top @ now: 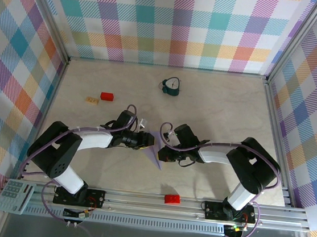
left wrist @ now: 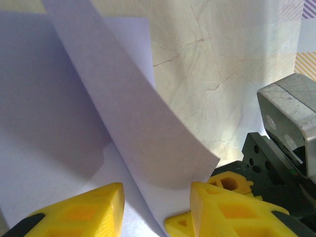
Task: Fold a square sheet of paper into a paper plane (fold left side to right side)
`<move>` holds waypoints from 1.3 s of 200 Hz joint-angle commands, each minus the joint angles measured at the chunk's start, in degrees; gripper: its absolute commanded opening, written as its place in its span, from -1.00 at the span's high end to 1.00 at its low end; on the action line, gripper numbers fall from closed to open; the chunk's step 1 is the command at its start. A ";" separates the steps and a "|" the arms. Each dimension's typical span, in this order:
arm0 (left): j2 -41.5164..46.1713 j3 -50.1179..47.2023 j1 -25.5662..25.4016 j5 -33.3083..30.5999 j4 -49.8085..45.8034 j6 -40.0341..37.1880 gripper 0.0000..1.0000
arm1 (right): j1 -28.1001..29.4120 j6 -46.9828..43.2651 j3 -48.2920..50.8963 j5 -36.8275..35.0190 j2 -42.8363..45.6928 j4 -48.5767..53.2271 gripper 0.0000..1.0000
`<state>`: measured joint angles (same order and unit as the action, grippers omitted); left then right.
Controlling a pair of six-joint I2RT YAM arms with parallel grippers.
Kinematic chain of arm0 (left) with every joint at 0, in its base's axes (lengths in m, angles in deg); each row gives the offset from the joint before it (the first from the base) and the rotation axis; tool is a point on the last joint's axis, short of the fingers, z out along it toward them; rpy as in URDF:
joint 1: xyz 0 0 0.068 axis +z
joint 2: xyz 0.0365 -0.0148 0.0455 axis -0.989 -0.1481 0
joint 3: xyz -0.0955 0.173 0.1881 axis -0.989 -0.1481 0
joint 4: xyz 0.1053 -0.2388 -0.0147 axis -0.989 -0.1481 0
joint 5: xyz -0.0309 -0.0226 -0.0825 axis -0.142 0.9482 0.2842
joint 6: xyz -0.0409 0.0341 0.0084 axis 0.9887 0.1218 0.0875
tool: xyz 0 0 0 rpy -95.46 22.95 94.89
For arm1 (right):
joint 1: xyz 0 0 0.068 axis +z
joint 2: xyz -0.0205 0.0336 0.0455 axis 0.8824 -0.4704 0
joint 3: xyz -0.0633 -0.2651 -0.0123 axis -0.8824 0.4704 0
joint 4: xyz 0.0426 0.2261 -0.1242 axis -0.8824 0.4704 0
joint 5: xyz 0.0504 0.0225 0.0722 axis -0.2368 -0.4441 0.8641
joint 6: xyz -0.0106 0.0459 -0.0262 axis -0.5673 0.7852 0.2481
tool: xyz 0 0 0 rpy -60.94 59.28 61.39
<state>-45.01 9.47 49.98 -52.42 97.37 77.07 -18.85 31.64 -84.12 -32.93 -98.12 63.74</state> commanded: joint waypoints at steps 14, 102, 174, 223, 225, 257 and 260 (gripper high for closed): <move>-2.49 2.24 -0.95 -0.08 1.37 -0.14 0.22 | -0.33 0.29 0.62 1.80 -1.02 -1.35 1.00; -6.96 3.37 -1.19 -3.13 -1.88 -2.88 0.25 | -0.35 0.30 0.54 1.82 -1.22 -1.03 0.90; -8.41 2.72 -1.19 -3.69 -1.81 -3.26 0.26 | -2.14 1.49 1.23 2.38 4.80 -0.86 0.46; -8.26 2.72 -1.19 -3.77 -1.36 -3.00 0.26 | -6.26 1.66 0.79 4.83 4.28 0.09 0.33; -8.21 2.72 -1.19 -3.77 -1.37 -3.00 0.26 | -6.26 1.66 0.65 4.88 4.00 0.03 0.33; -8.00 2.46 -1.19 -4.39 -1.29 -2.75 0.26 | -6.11 2.23 -1.78 6.68 0.72 -0.72 0.35; -8.02 2.45 -1.19 -4.39 -1.29 -2.74 0.26 | -6.09 2.18 -1.98 6.78 0.41 -0.81 0.35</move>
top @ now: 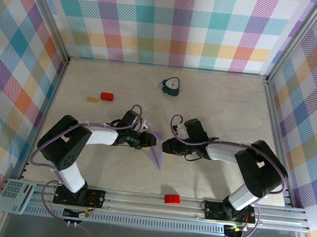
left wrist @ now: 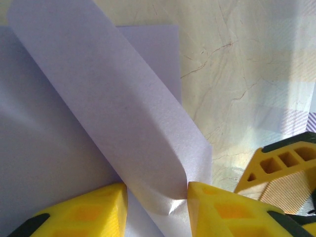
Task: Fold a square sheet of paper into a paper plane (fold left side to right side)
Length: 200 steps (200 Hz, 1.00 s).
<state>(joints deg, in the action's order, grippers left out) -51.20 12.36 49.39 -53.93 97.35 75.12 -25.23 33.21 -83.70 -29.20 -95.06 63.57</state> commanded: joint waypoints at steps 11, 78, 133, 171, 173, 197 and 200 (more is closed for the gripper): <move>-1.88 -0.36 -0.60 -2.92 -1.26 -0.74 0.26 | 0.49 0.84 -2.81 3.43 -3.59 -1.41 0.35; -1.71 -0.26 -0.60 -2.97 -1.64 -0.79 0.26 | 1.52 1.61 -4.48 4.05 -7.28 -2.66 0.45; -1.91 -0.08 -0.60 -2.88 -1.79 -0.80 0.26 | 1.52 -0.12 -5.25 1.06 -7.12 1.74 0.76; -2.12 0.01 -0.60 -2.70 -1.79 -0.87 0.26 | 1.61 -1.49 -6.43 -1.38 -7.41 5.31 0.80; -2.10 0.03 -0.60 -2.70 -1.79 -0.88 0.26 | 1.61 -1.45 -6.45 -1.45 -7.44 5.44 0.80; -2.07 0.09 -0.60 -2.64 -1.84 -0.88 0.26 | 1.70 -1.82 -7.09 -2.16 -8.14 6.55 0.80; -2.06 0.08 -0.60 -2.62 -1.88 -0.88 0.26 | 1.70 -1.82 -7.10 -2.17 -8.22 6.67 0.80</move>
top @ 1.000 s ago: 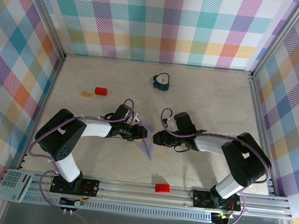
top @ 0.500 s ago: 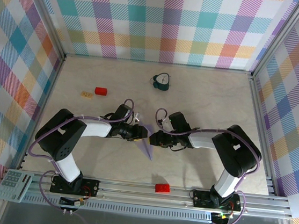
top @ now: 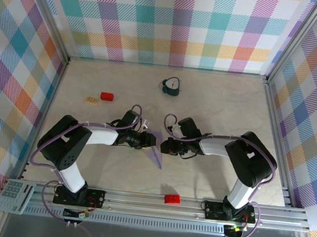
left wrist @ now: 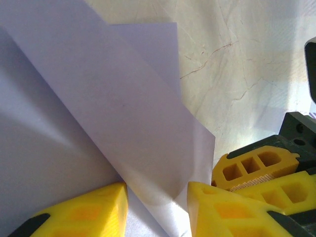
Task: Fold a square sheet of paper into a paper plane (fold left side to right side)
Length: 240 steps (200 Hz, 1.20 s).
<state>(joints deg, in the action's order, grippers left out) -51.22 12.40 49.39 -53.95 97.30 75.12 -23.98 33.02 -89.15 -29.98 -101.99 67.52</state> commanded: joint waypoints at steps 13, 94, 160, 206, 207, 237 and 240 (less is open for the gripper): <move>-2.10 0.03 -0.60 -2.59 -1.81 -0.88 0.26 | 0.57 -1.75 -1.95 -1.48 -1.57 2.97 0.80; -1.70 -0.13 -0.60 -2.85 -1.91 -0.88 0.26 | 1.48 -1.97 -3.03 -3.53 -4.19 5.69 0.82; 0.33 0.03 -0.60 -3.39 -2.52 -0.88 0.26 | 2.20 -1.54 -2.04 -7.09 -4.25 8.28 0.93; 5.69 2.68 -0.51 -4.89 -6.68 -2.34 0.24 | 2.69 -1.26 -1.77 -8.33 -5.17 9.09 0.96; 5.78 2.73 -0.51 -4.97 -6.89 -2.44 0.24 | 2.72 -1.25 -1.78 -8.33 -5.22 9.06 0.96; 7.89 3.75 -0.51 -5.68 -9.55 -3.48 0.25 | 2.96 -1.13 -1.76 -8.42 -5.09 9.16 0.97; 7.97 3.74 -0.51 -5.49 -9.55 -3.46 0.26 | 2.97 -1.10 -1.78 -8.42 -5.02 9.06 0.98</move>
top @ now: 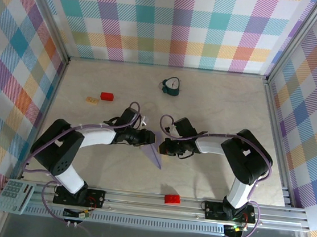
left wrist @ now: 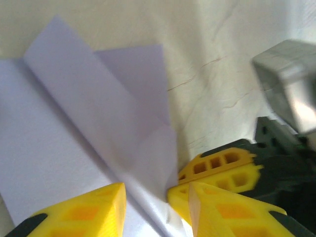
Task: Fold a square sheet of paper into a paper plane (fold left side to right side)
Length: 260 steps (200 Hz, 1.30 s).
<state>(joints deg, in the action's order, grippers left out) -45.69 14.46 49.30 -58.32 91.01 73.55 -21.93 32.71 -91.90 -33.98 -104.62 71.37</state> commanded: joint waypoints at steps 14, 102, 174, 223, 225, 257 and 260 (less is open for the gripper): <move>2.32 1.73 -0.42 0.22 -2.58 -1.72 0.32 | 0.98 -0.83 0.84 -4.51 -2.34 5.27 0.98; -7.26 1.80 0.28 5.20 6.80 -1.76 0.72 | 1.21 -1.16 0.45 -5.21 -2.20 6.78 1.00; -9.91 -0.08 0.46 3.40 4.15 -3.38 0.81 | 1.21 -1.57 -1.20 -4.08 -1.54 8.35 0.94; -10.52 -2.39 0.44 2.80 4.39 -3.21 0.87 | 1.06 -1.55 -5.39 -0.88 0.98 9.80 0.83; -10.55 -2.36 0.45 2.76 4.38 -3.20 0.87 | 1.00 -1.51 -5.56 -0.83 1.21 9.94 0.81; -10.15 -2.36 0.43 2.08 3.63 -3.44 0.88 | -0.16 -1.17 -6.70 -0.99 5.38 12.75 0.62; -10.15 -2.38 0.45 2.05 3.56 -3.44 0.88 | -0.30 -1.12 -6.67 -1.06 5.79 13.24 0.61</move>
<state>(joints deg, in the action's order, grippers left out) -54.68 13.91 49.54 -54.33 98.66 71.47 -21.30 32.45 -96.93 -35.36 -103.52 80.20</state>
